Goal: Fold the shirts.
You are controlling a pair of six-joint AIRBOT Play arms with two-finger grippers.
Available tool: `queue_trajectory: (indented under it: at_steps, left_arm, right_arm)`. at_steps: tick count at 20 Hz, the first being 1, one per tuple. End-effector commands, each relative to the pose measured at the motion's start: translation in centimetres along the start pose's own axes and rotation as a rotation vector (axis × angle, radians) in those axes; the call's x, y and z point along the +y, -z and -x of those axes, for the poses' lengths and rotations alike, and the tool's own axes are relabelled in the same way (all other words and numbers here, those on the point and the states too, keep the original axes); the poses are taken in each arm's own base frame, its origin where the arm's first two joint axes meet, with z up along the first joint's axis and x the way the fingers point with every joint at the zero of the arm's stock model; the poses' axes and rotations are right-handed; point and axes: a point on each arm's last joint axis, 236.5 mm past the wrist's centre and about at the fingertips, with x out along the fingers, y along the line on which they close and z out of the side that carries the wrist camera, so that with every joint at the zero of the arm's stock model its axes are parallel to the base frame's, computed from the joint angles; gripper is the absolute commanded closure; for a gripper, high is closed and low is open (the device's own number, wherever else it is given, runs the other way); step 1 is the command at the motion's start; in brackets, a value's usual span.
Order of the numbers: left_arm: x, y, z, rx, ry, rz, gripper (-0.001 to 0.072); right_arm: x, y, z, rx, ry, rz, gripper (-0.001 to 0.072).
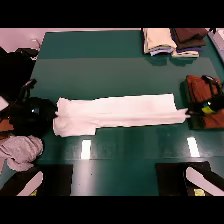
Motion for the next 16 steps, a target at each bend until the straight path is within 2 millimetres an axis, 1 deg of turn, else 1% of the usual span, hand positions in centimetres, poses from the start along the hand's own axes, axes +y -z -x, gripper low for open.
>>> queue_trajectory:
  at_steps: [1,4,5,6,7,8,9,11,12,13,14,15,16]
  left_arm:
    - [1.5,-5.4,-3.6,-0.044,-0.009,-0.015,0.0687]
    - [2.0,-7.3,-6.2,-0.031,0.008,0.006,0.0684]
    - [2.3,-7.9,-6.5,-0.049,0.003,0.030,0.0624]
    - [2.5,-8.6,-6.5,-0.081,-0.002,0.071,0.0307]
    - [2.5,-9.3,-6.3,-0.105,-0.003,0.110,0.0145]
    - [2.3,-9.7,-5.9,-0.115,0.000,0.125,0.0160]
    - [2.0,-9.7,-5.6,-0.106,0.006,0.127,0.0160]
    - [1.3,-8.9,-5.1,-0.051,0.021,0.117,0.0161]
    - [0.9,-8.4,-5.0,-0.030,0.037,0.121,0.0253]
    - [0.5,-8.2,-5.0,-0.017,0.052,0.124,0.0494]
    - [0.1,-8.1,-4.9,-0.014,0.070,0.133,0.0689]
    - [-0.4,-8.2,-4.9,-0.017,0.092,0.146,0.0686]
    - [-1.3,-8.4,-4.9,-0.023,0.116,0.150,0.0686]
  right_arm:
    - [1.4,-5.0,-2.3,0.020,-0.014,0.046,0.0694]
    - [2.2,-7.9,-3.9,0.035,-0.020,0.067,0.0689]
    - [2.6,-8.9,-4.1,0.028,-0.032,0.071,0.0507]
    - [3.1,-10.0,-3.8,0.009,-0.053,0.069,0.0296]
    - [3.5,-11.3,-3.3,-0.017,-0.073,0.068,0.0280]
    - [3.7,-12.1,-2.8,-0.037,-0.092,0.069,0.0278]
    - [3.6,-12.4,-2.2,-0.044,-0.112,0.072,0.0275]
    - [1.6,-11.5,-1.9,-0.016,-0.111,0.049,0.0275]
    - [0.3,-10.9,-2.0,0.000,-0.113,0.022,0.0275]
    - [-1.2,-9.9,-2.5,0.021,-0.116,-0.018,0.0274]
    - [-2.7,-8.9,-3.1,0.039,-0.119,-0.065,0.0261]
    - [-3.8,-7.7,-4.1,0.065,-0.138,-0.113,0.0252]
    - [-4.2,-6.8,-4.9,0.077,-0.193,-0.143,0.0252]
